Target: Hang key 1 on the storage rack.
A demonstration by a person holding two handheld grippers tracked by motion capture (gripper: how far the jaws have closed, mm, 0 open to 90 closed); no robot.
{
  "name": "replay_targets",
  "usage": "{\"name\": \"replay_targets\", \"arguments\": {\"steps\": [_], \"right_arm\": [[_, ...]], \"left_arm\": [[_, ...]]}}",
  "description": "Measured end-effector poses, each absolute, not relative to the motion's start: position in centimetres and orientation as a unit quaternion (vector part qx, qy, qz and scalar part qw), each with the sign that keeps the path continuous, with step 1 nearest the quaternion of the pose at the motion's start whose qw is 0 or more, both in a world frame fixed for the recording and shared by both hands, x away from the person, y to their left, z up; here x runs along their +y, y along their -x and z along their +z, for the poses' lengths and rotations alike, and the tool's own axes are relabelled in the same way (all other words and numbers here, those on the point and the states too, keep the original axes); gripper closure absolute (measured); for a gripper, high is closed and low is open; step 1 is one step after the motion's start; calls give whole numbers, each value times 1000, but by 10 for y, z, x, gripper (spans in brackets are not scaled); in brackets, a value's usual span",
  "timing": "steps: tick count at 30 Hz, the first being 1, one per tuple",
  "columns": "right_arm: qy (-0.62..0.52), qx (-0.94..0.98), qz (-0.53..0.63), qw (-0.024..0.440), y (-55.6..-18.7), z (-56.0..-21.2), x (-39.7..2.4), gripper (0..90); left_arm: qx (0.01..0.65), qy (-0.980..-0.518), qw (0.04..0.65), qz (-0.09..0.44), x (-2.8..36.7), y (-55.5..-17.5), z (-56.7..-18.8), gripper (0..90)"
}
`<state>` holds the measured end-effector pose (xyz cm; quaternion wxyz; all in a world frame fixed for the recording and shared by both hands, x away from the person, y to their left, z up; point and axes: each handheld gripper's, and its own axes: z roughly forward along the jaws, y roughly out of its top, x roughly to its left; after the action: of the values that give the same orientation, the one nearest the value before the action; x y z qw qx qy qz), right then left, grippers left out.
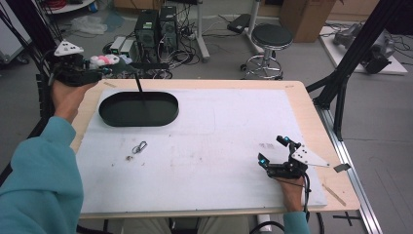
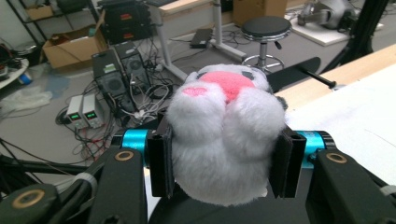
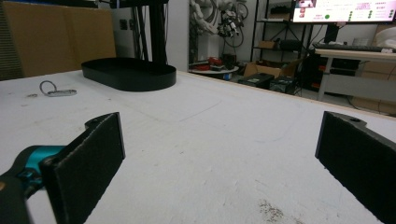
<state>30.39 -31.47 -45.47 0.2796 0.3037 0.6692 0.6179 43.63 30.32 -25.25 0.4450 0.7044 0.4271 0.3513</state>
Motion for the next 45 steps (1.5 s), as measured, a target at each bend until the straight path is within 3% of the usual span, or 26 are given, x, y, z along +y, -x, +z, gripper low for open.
{"name": "replay_targets", "arguments": {"steps": [20, 45], "right_arm": [[-302, 671, 615, 283, -304, -455, -314, 6], [-300, 671, 616, 284, -304, -455, -314, 6]], "left_arm": [[425, -709, 463, 318, 305, -419, -279, 519], [439, -743, 421, 278, 297, -422, -321, 520]]}}
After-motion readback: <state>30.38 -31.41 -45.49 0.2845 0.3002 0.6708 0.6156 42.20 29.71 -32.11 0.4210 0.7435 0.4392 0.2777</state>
